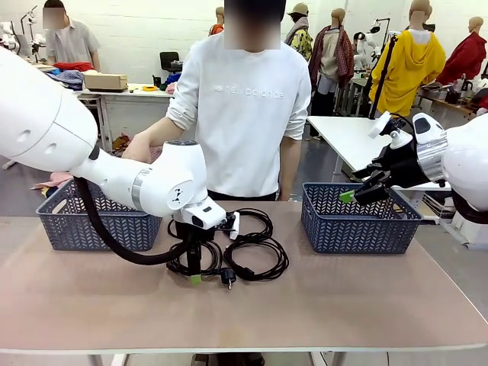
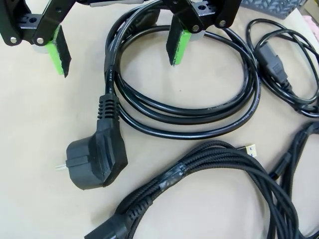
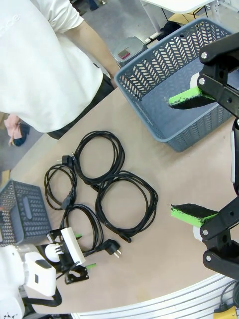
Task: Organize the cables according to human instructions.
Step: Pick up a bundle of cables and place it in the basket indicated by the human.
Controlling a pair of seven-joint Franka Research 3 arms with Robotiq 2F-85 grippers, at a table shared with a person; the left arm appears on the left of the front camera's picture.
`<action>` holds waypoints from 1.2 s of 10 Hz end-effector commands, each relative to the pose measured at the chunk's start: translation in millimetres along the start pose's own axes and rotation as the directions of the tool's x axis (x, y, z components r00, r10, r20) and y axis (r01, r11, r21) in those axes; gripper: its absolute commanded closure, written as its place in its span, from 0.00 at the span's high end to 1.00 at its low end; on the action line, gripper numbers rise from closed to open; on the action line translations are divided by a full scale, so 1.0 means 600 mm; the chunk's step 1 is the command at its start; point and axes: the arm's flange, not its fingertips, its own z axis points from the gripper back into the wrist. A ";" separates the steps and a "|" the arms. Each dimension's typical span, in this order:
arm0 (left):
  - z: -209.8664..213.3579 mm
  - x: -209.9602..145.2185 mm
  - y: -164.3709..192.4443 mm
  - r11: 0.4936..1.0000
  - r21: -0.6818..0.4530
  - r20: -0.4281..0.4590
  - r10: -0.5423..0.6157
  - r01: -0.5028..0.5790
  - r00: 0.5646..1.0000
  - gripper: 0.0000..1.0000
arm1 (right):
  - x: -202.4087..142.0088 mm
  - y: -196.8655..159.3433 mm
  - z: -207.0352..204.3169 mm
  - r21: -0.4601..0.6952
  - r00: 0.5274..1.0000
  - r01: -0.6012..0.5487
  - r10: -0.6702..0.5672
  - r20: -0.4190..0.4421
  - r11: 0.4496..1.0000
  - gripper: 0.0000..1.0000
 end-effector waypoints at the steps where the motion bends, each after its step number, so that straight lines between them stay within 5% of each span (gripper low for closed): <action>1: 0.003 -0.003 0.006 0.999 -0.029 -0.002 -0.034 0.034 0.999 1.00 | -0.001 -0.002 -0.002 -0.002 1.000 -0.005 0.005 0.005 1.000 1.00; 2: 0.002 -0.003 0.005 0.998 -0.039 -0.016 -0.039 0.039 0.999 1.00 | -0.001 -0.002 -0.002 -0.002 1.000 -0.005 0.005 0.005 1.000 1.00; 3: 0.000 -0.003 0.004 0.998 -0.037 -0.022 -0.043 0.042 0.999 0.85 | -0.001 -0.002 -0.002 -0.002 1.000 -0.005 0.005 0.005 1.000 1.00; 12: -0.003 0.000 0.008 0.997 -0.065 -0.012 -0.035 0.035 0.999 0.04 | -0.001 -0.002 -0.002 -0.002 1.000 -0.005 0.005 0.005 1.000 1.00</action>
